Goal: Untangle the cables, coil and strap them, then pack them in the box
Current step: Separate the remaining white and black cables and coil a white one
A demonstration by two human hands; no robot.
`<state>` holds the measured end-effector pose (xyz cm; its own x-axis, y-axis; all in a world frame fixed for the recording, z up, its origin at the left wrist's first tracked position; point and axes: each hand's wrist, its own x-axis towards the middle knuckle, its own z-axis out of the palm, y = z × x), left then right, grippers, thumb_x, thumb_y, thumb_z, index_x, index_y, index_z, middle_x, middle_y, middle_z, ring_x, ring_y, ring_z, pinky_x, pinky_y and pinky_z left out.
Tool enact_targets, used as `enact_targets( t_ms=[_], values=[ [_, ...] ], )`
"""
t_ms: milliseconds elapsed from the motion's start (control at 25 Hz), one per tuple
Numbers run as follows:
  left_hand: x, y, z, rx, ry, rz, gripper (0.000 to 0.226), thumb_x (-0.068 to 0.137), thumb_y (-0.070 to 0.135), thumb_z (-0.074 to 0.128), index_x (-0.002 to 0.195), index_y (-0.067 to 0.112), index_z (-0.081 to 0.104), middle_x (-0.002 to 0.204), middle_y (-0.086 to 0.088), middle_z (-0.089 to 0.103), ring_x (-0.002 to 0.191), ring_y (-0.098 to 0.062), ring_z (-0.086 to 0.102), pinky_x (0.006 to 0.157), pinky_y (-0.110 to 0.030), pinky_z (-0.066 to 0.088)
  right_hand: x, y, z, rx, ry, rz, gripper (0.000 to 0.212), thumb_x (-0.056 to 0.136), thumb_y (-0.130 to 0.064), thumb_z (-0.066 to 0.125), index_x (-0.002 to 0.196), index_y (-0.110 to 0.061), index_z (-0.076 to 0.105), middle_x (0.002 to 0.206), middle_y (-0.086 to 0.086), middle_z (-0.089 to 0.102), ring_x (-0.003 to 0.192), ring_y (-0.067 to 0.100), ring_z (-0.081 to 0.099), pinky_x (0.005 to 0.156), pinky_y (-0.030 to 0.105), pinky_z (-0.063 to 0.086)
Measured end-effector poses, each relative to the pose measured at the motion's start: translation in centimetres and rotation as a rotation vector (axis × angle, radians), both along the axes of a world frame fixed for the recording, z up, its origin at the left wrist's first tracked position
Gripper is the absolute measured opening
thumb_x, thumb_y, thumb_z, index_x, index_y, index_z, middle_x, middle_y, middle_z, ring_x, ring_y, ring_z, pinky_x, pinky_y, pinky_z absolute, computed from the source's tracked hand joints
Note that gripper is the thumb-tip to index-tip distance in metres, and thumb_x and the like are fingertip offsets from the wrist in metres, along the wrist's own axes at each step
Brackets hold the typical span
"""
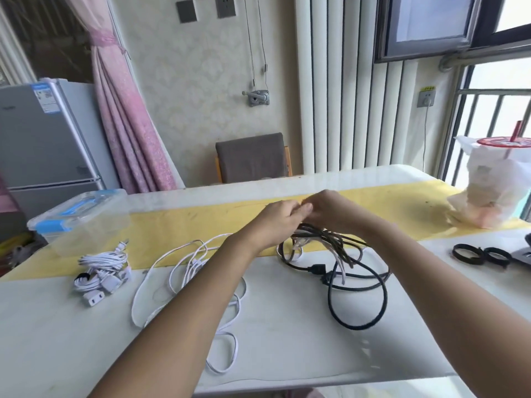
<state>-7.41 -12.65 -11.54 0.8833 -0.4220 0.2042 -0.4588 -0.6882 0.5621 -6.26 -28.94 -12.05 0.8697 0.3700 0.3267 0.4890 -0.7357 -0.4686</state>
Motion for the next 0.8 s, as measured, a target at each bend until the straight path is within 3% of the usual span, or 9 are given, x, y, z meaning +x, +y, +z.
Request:
enact_targets(
  t_ms=[80, 200, 280, 360, 480, 560, 640, 720, 800],
  values=[
    [0.6, 0.4, -1.0, 0.004, 0.030, -0.009, 0.041, 0.095, 0.044, 0.051, 0.065, 0.015, 0.053, 0.055, 0.009, 0.038, 0.051, -0.004, 0.039, 0.052, -0.025, 0.026, 0.2, -1.7, -1.0, 0.010, 0.404, 0.111, 0.036, 0.091, -0.034, 0.060, 0.087, 0.002, 0.061, 0.072, 0.009, 0.062, 0.064, 0.027, 0.044, 0.068, 0.036, 0.042],
    [1.4, 1.4, -1.5, -0.096, 0.132, -0.034, 0.030, 0.086, 0.041, 0.067, 0.066, 0.023, 0.054, 0.048, 0.012, 0.033, 0.042, -0.003, 0.029, 0.048, -0.024, 0.021, -0.7, -2.7, -1.0, 0.105, 0.655, 0.339, 0.024, 0.086, -0.025, 0.069, 0.094, -0.002, 0.065, 0.084, 0.003, 0.064, 0.079, 0.014, 0.053, 0.080, 0.027, 0.039],
    [1.8, 2.0, -1.5, -0.129, 0.168, -0.076, 0.033, 0.078, 0.043, 0.073, 0.065, 0.022, 0.052, 0.044, 0.014, 0.035, 0.044, -0.005, 0.028, 0.047, -0.023, 0.022, -1.5, -2.1, -0.5, 0.084, 0.651, 0.344, 0.018, 0.081, -0.019, 0.074, 0.090, -0.005, 0.066, 0.074, -0.007, 0.065, 0.072, 0.006, 0.055, 0.075, 0.019, 0.040],
    [2.3, 2.3, -1.4, -0.100, 0.202, -0.112, 0.034, 0.073, 0.046, 0.075, 0.062, 0.022, 0.054, 0.046, 0.012, 0.036, 0.048, -0.009, 0.029, 0.047, -0.024, 0.023, -1.9, -1.2, 0.0, -0.006, 0.549, 0.278, 0.016, 0.081, -0.022, 0.075, 0.080, -0.010, 0.065, 0.059, -0.012, 0.053, 0.057, 0.004, 0.044, 0.058, 0.017, 0.034],
    [3.5, 3.2, -0.9, -0.016, 0.218, -0.109, 0.037, 0.069, 0.056, 0.068, 0.052, 0.023, 0.062, 0.050, 0.006, 0.039, 0.053, -0.011, 0.030, 0.052, -0.027, 0.022, -1.3, -0.7, 0.4, 0.012, 0.058, 0.009, 0.010, 0.080, -0.012, 0.071, 0.078, -0.021, 0.067, 0.050, -0.007, 0.041, 0.047, 0.005, 0.035, 0.047, 0.018, 0.025],
    [4.4, 3.9, -0.5, 0.004, 0.129, 0.027, 0.045, 0.076, 0.053, 0.067, 0.048, 0.020, 0.057, 0.042, 0.011, 0.041, 0.047, -0.006, 0.032, 0.050, -0.025, 0.025, -1.3, -1.0, 0.6, 0.115, -0.177, -0.117, 0.022, 0.076, -0.005, 0.062, 0.077, -0.026, 0.069, 0.052, -0.005, 0.050, 0.051, 0.006, 0.042, 0.050, 0.022, 0.031],
    [5.5, 4.3, -0.1, 0.031, -0.037, 0.216, 0.058, 0.086, 0.050, 0.061, 0.043, 0.015, 0.043, 0.033, 0.012, 0.042, 0.038, -0.004, 0.037, 0.045, -0.020, 0.025, -2.0, -0.9, 0.9, 0.221, -0.051, 0.057, 0.018, 0.075, -0.018, 0.056, 0.082, -0.026, 0.071, 0.065, -0.005, 0.063, 0.059, 0.005, 0.051, 0.059, 0.026, 0.040],
    [6.1, 4.2, 0.6, -0.046, -0.126, 0.348, 0.062, 0.091, 0.048, 0.055, 0.043, 0.014, 0.036, 0.029, 0.011, 0.041, 0.035, -0.003, 0.040, 0.043, -0.018, 0.024, -3.1, 0.3, 0.7, 0.182, 0.243, 0.227, 0.020, 0.080, -0.042, 0.062, 0.094, -0.030, 0.070, 0.069, -0.013, 0.063, 0.066, 0.004, 0.055, 0.064, 0.025, 0.042],
    [7.1, 4.1, 1.6, -0.461, 0.037, 0.439, 0.057, 0.093, 0.043, 0.057, 0.046, 0.017, 0.038, 0.030, 0.010, 0.035, 0.031, -0.005, 0.030, 0.038, -0.019, 0.021, -3.2, 1.2, -0.7, -0.054, 0.286, 0.126, 0.039, 0.073, -0.065, 0.065, 0.094, -0.032, 0.069, 0.059, -0.013, 0.055, 0.060, 0.003, 0.050, 0.056, 0.025, 0.036]
  ],
)
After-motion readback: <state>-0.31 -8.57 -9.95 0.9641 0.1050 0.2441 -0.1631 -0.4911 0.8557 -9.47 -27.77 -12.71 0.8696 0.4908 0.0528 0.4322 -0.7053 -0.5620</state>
